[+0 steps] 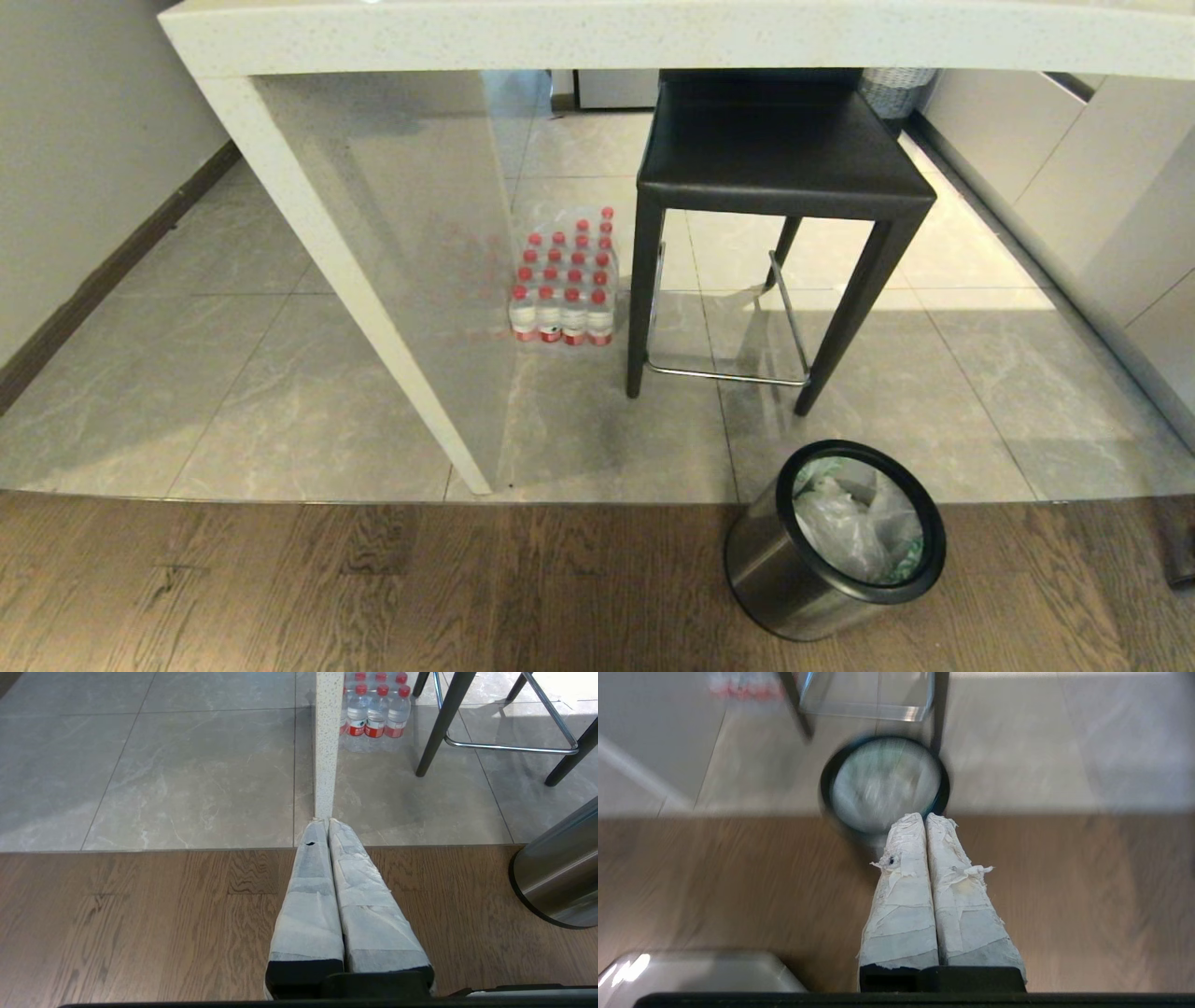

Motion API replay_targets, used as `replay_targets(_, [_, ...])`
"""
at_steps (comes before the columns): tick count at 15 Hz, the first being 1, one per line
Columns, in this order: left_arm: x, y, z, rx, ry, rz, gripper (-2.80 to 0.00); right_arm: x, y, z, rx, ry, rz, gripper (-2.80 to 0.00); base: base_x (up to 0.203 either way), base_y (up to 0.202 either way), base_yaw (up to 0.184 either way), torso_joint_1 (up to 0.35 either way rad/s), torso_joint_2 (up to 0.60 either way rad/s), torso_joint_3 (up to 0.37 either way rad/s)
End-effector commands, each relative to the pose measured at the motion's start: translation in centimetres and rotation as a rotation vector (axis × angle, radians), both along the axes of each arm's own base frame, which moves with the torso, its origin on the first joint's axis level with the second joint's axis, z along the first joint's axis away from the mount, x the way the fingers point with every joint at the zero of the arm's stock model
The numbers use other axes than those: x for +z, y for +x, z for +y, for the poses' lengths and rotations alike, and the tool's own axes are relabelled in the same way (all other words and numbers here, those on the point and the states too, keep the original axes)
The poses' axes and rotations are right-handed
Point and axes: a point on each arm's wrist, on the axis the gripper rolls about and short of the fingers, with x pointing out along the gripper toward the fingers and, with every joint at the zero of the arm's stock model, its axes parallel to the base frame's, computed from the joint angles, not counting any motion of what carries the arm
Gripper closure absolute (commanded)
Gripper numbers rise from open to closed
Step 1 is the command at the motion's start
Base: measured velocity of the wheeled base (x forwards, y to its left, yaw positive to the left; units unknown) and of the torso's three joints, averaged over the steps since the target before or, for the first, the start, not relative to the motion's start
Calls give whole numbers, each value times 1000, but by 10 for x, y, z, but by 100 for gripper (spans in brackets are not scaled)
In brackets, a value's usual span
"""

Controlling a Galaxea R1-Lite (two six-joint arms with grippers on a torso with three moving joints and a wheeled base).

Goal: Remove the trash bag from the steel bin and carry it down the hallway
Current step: Place the outer trash can on the ground

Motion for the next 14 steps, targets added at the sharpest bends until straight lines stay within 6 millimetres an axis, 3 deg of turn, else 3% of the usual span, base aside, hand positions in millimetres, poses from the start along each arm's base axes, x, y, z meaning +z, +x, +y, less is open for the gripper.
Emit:
replay_targets(1, [0, 0, 0, 0, 0, 0, 0, 11, -3, 0, 0, 7, -32, 0, 0, 0, 0, 0, 0, 0])
replay_targets(4, [0, 0, 0, 0, 0, 0, 0, 54, 4, 0, -13, 44, 0, 0, 0, 0, 0, 0, 0, 0])
replay_targets(7, [0, 0, 0, 0, 0, 0, 0, 87, 53, -1, -52, 72, 238, 0, 0, 0, 0, 0, 0, 0])
replay_targets(9, [0, 0, 0, 0, 0, 0, 0, 95, 83, -1, -62, 85, 354, 0, 0, 0, 0, 0, 0, 0])
replay_targets(11, [0, 0, 0, 0, 0, -1, 0, 101, 101, 0, -58, 101, 403, 0, 0, 0, 0, 0, 0, 0])
replay_targets(14, [0, 0, 0, 0, 0, 0, 0, 95, 100, 0, -58, 125, 433, 0, 0, 0, 0, 0, 0, 0])
